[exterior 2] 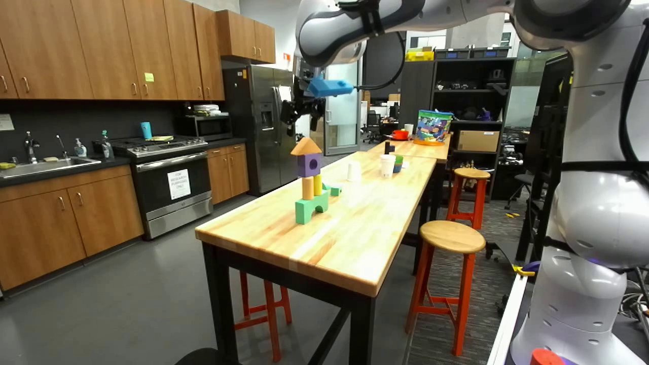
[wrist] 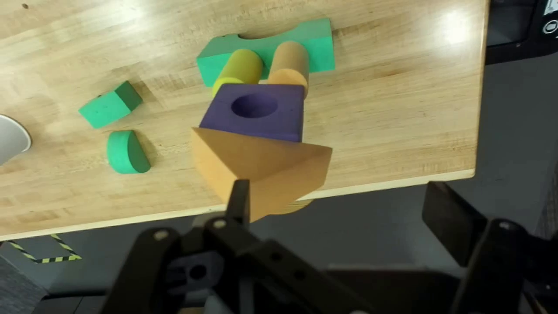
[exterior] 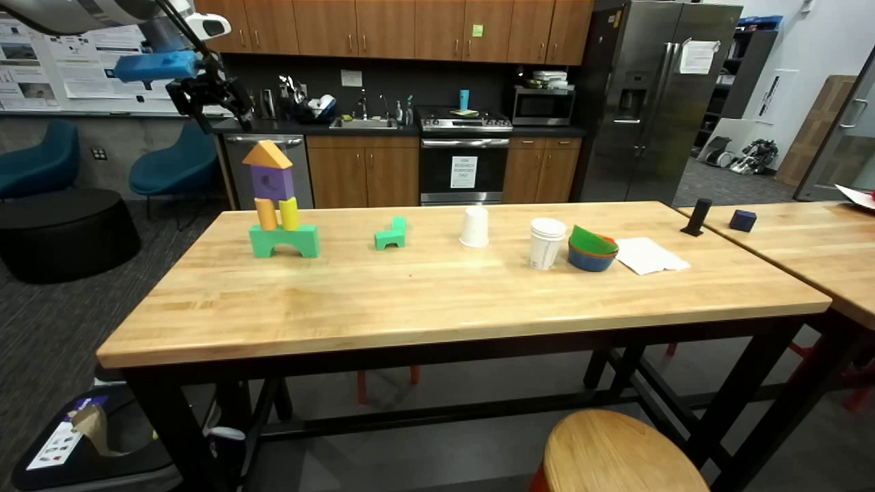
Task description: Remove the orange block from the pile and put it on the table
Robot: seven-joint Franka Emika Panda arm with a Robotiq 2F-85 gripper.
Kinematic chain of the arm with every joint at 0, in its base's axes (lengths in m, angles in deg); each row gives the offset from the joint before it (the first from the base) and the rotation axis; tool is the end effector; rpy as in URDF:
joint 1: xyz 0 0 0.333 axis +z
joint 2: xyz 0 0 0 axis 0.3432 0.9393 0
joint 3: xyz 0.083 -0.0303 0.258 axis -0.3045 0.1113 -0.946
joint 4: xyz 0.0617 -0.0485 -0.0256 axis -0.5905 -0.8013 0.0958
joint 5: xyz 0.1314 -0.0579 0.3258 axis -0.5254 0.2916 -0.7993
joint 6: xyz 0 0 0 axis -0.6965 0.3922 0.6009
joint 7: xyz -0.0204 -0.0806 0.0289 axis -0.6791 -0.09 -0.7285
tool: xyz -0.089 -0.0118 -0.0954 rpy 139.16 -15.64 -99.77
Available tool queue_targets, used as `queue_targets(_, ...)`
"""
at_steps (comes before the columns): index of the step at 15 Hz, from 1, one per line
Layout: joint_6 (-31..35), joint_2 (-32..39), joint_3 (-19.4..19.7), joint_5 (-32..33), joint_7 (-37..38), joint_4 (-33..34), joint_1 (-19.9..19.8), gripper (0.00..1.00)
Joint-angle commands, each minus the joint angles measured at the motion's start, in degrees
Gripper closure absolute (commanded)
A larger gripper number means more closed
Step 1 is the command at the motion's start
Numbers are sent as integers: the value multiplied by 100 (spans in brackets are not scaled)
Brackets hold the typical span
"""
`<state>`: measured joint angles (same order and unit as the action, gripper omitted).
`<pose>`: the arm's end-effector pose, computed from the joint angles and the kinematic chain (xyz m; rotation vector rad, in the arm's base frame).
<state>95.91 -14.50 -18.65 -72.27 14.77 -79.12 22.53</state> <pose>0.5830 0.0288 0.5107 2.9951 -0.0558 0.4964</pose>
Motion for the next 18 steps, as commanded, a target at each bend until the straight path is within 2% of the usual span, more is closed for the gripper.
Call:
queue_targets(1,-113,22,37,173,-51,102,-17,0)
queue_targets(13,-111,-3,85,40,-58,20,-101,0)
queue_targets(18,-537,65,71,-15,-60,111,-99,0)
